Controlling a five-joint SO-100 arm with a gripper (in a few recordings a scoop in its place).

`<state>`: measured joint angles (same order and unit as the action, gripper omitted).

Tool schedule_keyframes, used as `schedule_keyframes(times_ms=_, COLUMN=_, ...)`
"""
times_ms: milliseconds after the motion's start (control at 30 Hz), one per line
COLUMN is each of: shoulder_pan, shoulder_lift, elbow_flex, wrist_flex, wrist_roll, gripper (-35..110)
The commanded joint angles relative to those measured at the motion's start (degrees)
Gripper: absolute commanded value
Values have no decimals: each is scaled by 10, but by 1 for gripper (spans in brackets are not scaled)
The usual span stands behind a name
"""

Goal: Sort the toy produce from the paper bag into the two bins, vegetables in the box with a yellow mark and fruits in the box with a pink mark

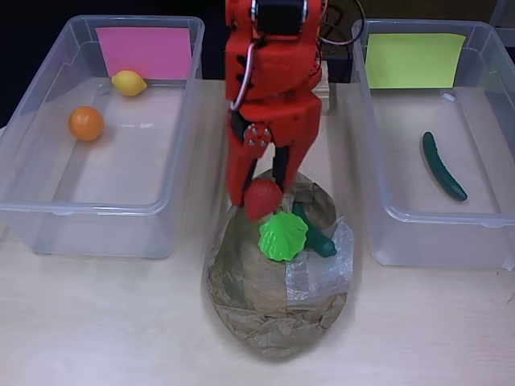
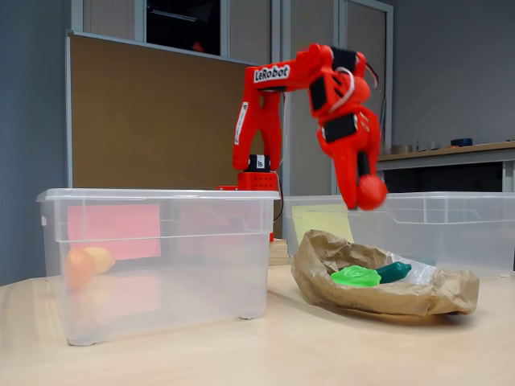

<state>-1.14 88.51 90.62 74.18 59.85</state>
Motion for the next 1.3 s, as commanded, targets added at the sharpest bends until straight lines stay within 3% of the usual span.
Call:
schedule_keyframes(times_ms=0, shoulder_pan=48, shoulder_lift=121, elbow_flex=35, wrist_flex=31, wrist_roll=-11, gripper=16)
schedule_keyframes(times_ms=333, shoulder_pan=292, shoulder_lift=253, elbow_flex=103, wrist_flex=62, wrist_roll=-67, gripper=17)
schedule_keyframes(times_ms=700, shoulder_pan=589, shoulder_lift=172, elbow_flex=215, wrist_flex=53, wrist_roll=-50, gripper=17)
schedule_keyframes(times_ms=867, shoulder_pan=630, shoulder_lift=135, elbow_flex=256, wrist_flex=26, wrist_roll=-34, gripper=20)
schedule_keyframes(times_ms=1267, shoulder_pan=649, shoulder_lift=77, elbow_flex=285, wrist_flex=14, wrist_roll=-28, gripper=46)
